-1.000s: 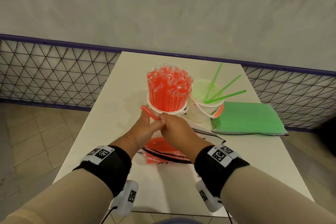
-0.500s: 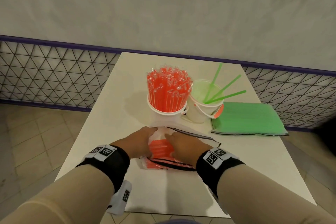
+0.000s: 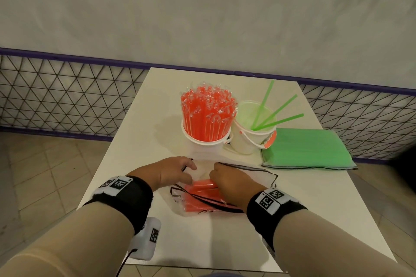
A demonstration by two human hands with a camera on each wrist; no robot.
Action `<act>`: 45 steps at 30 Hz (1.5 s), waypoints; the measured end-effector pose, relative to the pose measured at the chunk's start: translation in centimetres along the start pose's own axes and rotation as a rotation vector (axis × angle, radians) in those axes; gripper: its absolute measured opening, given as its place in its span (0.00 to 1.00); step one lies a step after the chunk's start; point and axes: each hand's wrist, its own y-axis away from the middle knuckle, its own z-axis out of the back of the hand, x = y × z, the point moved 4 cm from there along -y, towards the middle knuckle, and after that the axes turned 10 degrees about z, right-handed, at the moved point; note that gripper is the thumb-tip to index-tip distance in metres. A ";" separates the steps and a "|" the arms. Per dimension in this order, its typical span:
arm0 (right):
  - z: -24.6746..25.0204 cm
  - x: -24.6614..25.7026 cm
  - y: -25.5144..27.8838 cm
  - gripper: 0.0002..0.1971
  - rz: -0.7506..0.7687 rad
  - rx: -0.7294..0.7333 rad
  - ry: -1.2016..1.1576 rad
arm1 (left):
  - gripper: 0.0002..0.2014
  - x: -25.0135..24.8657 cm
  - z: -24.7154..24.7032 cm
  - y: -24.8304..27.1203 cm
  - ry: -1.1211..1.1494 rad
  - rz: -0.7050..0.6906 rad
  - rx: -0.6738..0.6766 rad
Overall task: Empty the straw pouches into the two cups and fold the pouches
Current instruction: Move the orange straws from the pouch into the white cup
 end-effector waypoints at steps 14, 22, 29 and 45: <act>3.1 -1.1 2.3 0.11 -0.184 -0.098 -0.277 | 0.30 -1.3 2.3 0.9 -0.164 0.018 -0.027; 5.3 -1.5 2.4 0.14 -0.295 -0.306 -0.819 | 0.29 -1.5 2.4 0.7 -0.388 -0.004 -0.093; 12.8 -1.1 3.3 0.08 -0.450 -0.743 -1.036 | 0.42 -2.6 5.2 0.2 0.262 -0.121 -0.468; 19.7 -1.3 -1.9 0.06 -0.428 -1.147 -1.040 | 0.39 -5.7 4.2 -2.5 0.263 -0.315 -0.415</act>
